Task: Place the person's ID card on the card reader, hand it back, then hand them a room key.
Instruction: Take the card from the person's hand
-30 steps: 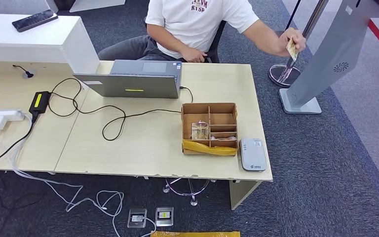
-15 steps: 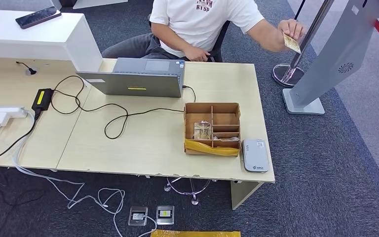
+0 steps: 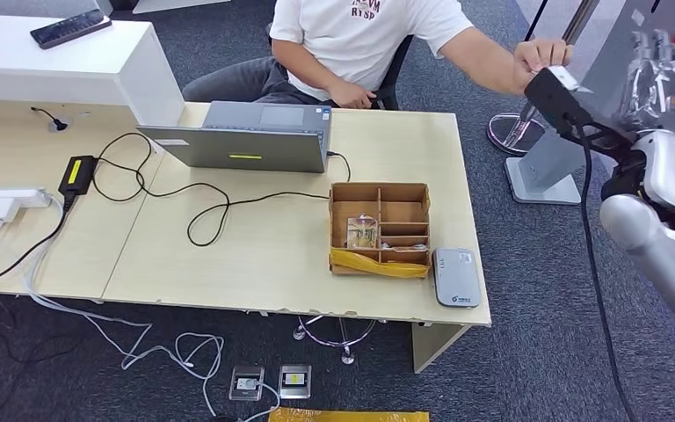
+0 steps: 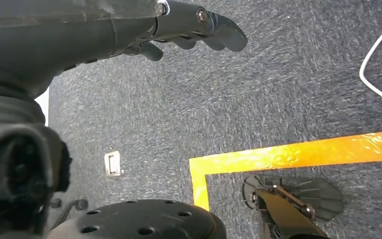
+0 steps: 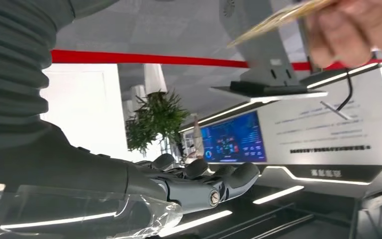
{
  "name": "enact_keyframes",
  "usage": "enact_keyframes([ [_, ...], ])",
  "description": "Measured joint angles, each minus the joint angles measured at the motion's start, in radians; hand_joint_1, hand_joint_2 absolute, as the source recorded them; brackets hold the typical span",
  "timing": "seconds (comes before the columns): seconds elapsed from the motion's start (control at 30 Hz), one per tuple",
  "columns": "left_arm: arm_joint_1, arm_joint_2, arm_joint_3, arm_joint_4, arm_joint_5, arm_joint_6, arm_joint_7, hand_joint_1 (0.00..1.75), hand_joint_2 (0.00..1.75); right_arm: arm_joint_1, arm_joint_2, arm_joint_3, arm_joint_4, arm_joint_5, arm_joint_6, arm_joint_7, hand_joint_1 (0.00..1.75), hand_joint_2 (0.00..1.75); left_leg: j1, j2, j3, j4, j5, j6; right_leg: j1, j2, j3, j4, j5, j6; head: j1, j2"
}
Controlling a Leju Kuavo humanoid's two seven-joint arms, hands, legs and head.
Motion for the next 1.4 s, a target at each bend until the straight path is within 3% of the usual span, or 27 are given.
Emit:
enact_keyframes([
  [0.27,0.001,0.001,0.0,0.0,-0.01,-0.012,0.01,0.0,0.0,-0.011,0.066,0.124,0.054,-0.034,-0.064,-0.035,0.0,1.75,0.0,0.002,0.0,0.0,0.0,0.0,0.0,0.002,0.0,0.0,0.0,0.0,0.0,0.0],
  [0.67,0.002,0.004,0.0,0.0,-0.009,-0.025,0.012,0.0,0.0,-0.002,0.129,0.221,0.115,-0.04,-0.13,-0.06,0.05,1.75,0.0,0.003,0.001,0.0,0.0,0.0,0.0,0.003,0.0,0.0,0.0,0.0,0.0,0.0],
  [0.8,0.003,0.007,0.0,0.0,-0.006,-0.031,0.012,0.0,0.0,-0.002,0.145,0.243,0.135,-0.038,-0.145,-0.069,0.98,1.75,0.0,0.003,0.001,0.0,0.0,0.0,0.0,0.003,0.0,0.0,0.0,0.0,0.0,0.0],
  [0.83,0.004,0.008,0.0,0.0,-0.005,-0.033,0.012,0.0,0.0,-0.003,0.148,0.247,0.138,-0.038,-0.147,-0.071,0.98,1.75,0.0,0.003,0.001,0.0,0.0,0.0,0.0,0.003,0.0,0.0,0.0,0.0,0.0,0.0],
  [0.97,0.005,0.01,0.0,0.0,-0.002,-0.036,0.012,0.0,0.0,-0.003,0.158,0.259,0.148,-0.038,-0.151,-0.077,1.75,1.75,0.0,0.004,0.001,0.0,0.0,0.0,0.0,0.003,0.0,0.0,0.0,0.0,0.0,0.0],
  [1.13,0.005,0.013,0.0,0.0,0.0,-0.037,0.012,0.0,0.0,-0.006,0.17,0.267,0.161,-0.039,-0.151,-0.083,1.75,1.75,0.0,0.004,0.001,0.0,0.0,0.0,0.0,0.004,0.0,0.0,0.0,0.0,0.0,0.0],
  [1.27,0.006,0.016,0.0,0.0,0.001,-0.037,0.012,0.0,1.75,-0.011,0.181,0.273,0.175,-0.043,-0.156,-0.087,1.7,1.75,0.0,0.003,0.001,0.0,0.0,0.0,0.0,0.003,0.0,0.0,0.0,0.0,0.0,0.0],
  [1.4,0.007,0.017,0.0,0.0,0.001,-0.036,0.012,0.0,1.75,-0.015,0.189,0.276,0.183,-0.047,-0.167,-0.092,1.66,1.75,0.0,0.003,0.001,0.0,0.0,0.0,0.0,0.004,0.0,0.0,0.0,0.0,0.0,0.0],
])
